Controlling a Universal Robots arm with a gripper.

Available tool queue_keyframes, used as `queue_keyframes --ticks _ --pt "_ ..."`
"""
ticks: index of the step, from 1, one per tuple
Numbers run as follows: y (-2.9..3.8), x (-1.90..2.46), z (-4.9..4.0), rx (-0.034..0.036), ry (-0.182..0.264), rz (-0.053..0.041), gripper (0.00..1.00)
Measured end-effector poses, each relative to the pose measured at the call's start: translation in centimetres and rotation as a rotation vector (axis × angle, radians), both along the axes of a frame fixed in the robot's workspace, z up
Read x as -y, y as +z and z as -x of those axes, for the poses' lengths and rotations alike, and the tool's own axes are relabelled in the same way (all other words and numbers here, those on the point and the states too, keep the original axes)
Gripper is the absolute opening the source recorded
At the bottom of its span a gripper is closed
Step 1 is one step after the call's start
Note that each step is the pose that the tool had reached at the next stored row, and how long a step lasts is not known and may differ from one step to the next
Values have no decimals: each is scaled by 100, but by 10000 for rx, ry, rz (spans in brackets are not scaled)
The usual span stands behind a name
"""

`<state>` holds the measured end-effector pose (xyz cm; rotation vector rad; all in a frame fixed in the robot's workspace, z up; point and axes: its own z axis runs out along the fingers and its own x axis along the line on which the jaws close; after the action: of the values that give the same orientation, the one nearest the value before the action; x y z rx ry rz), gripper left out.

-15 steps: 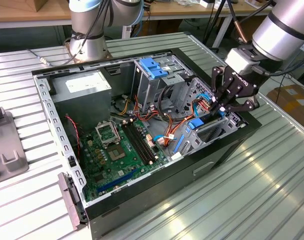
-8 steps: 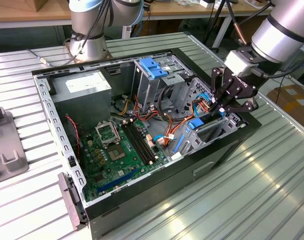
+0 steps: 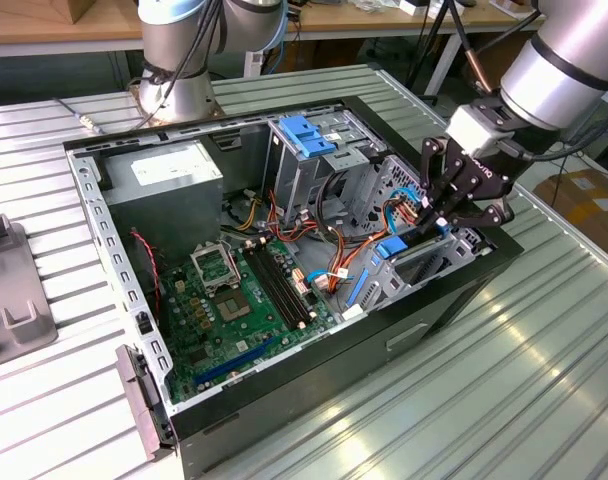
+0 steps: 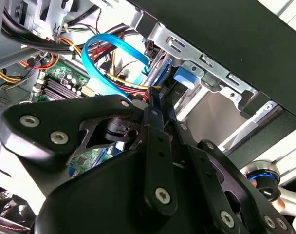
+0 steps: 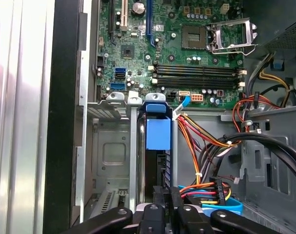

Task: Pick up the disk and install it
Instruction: 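Insert the first disk wire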

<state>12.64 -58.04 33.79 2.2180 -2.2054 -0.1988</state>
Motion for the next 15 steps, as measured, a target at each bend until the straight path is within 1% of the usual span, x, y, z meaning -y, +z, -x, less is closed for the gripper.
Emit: queue_keyframes --ticks 6,7,9,11,13,14,15 --pt "-11 -1 0 0 -1 -17 16" --pt "-13 0 0 1 -1 -17 18" --pt "-8 0 0 0 -1 -7 30" --pt "-7 0 0 0 -1 -6 30" --pt "22 0 0 1 -1 -8 30" --pt "70 0 0 0 -2 -6 30" --pt "98 0 0 0 -2 -8 30"
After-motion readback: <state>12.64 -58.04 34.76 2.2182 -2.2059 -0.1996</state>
